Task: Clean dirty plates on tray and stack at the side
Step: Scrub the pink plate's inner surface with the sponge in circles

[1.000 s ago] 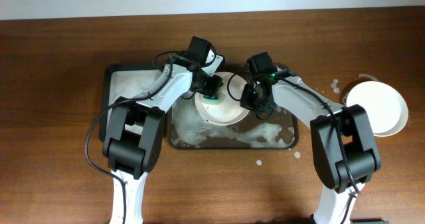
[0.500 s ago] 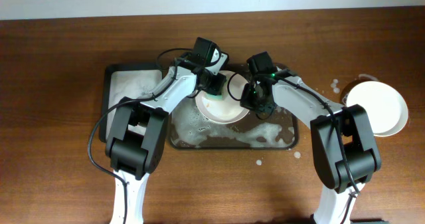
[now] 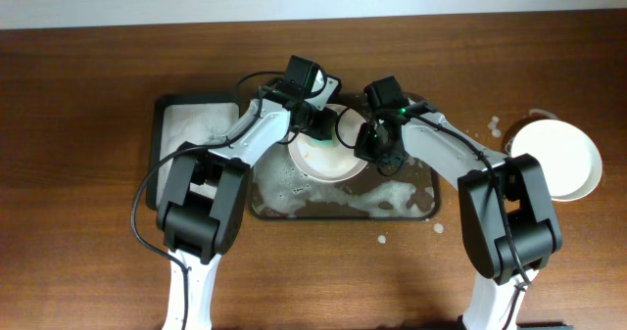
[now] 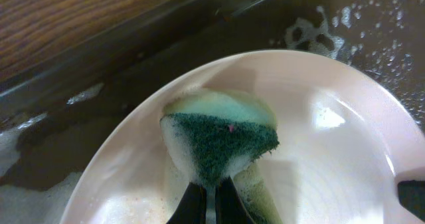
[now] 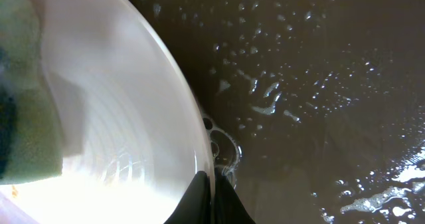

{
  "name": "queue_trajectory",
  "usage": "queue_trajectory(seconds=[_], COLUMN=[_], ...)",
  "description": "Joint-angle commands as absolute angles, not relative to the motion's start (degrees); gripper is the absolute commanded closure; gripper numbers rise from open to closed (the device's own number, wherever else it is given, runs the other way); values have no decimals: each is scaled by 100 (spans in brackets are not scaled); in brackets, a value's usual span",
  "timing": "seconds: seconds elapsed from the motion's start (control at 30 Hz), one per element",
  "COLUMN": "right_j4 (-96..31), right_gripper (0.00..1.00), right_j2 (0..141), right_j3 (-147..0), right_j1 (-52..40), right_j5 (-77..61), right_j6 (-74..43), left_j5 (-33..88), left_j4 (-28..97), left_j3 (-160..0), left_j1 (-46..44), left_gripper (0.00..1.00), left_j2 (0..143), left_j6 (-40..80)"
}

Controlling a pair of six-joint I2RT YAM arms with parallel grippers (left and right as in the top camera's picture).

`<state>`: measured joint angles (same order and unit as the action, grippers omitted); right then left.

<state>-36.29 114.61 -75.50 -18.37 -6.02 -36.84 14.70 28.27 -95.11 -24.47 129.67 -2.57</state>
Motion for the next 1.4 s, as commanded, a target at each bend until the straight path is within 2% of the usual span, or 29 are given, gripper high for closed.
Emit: queue_trajectory(seconds=[0.0, 0.1, 0.13, 0.17, 0.3, 0.47, 0.6, 0.7, 0.87, 0.97, 1.07, 1.13, 1.27, 1.37], right_j4=[-3660, -3664, -3662, -3662, -3667, -3664, -3667, -3664, -3664, -3664, -3660, -3664, -3664, -3662], right_gripper=[96, 96, 96, 96, 96, 96, 96, 96, 96, 96, 96, 96, 96, 96], right_j2=[11568, 11568, 11568, 11568, 11568, 11568, 11568, 11568, 11568, 11568, 11568, 11568, 11568, 11568], right_j3=[-7555, -7555, -7555, -7555, -7555, -7555, -7555, -7555, -7555, -7555, -7555, -7555, -7555, -7555], right_j1=[-1874, -1874, -1874, -1874, -1874, -1874, -1874, -1874, -1874, -1874, -1874, -1874, -1874, -1874], right_j5=[-530, -530, -530, -532, -530, -532, -532, -552, -556, -556, -556, -556, -556, -556], right_j6=[-3625, -3625, -3625, -3625, -3623, -3623, -3623, -3568, -3559, -3559, -3559, -3559, -3559, -3559], left_j5=[775, 1758, 2528, 2620, 2211, -43, 110, 976, 2130, 2447, 2436, 2285, 1361, -305], left_j4=[3457, 3872, 3833, 3752, 3015, 3015, 3758, 4757, 5347, 5378, 5472, 5424, 4840, 4110], left_j3=[-9411, -9411, -9411, -9411, -9411, -9411, -9411, -9413, -9428, -9430, -9402, -9400, -9378, -9378], left_j1=[-2386, -2386, -2386, -2386, -2386, -2386, -2388, -2386, -2386, -2386, -2386, -2386, -2386, -2386], left_gripper=[100, 100, 100, 100, 100, 100, 100, 100, 100, 100, 100, 100, 100, 100], left_j2=[13168, 13168, 13168, 13168, 13168, 13168, 13168, 13168, 13168, 13168, 13168, 13168, 13203, 13329], left_j6=[-226, -102, -104, -104, -84, -86, -84, -119, -1271, -1876, -3131, -3590, -3422, -1741])
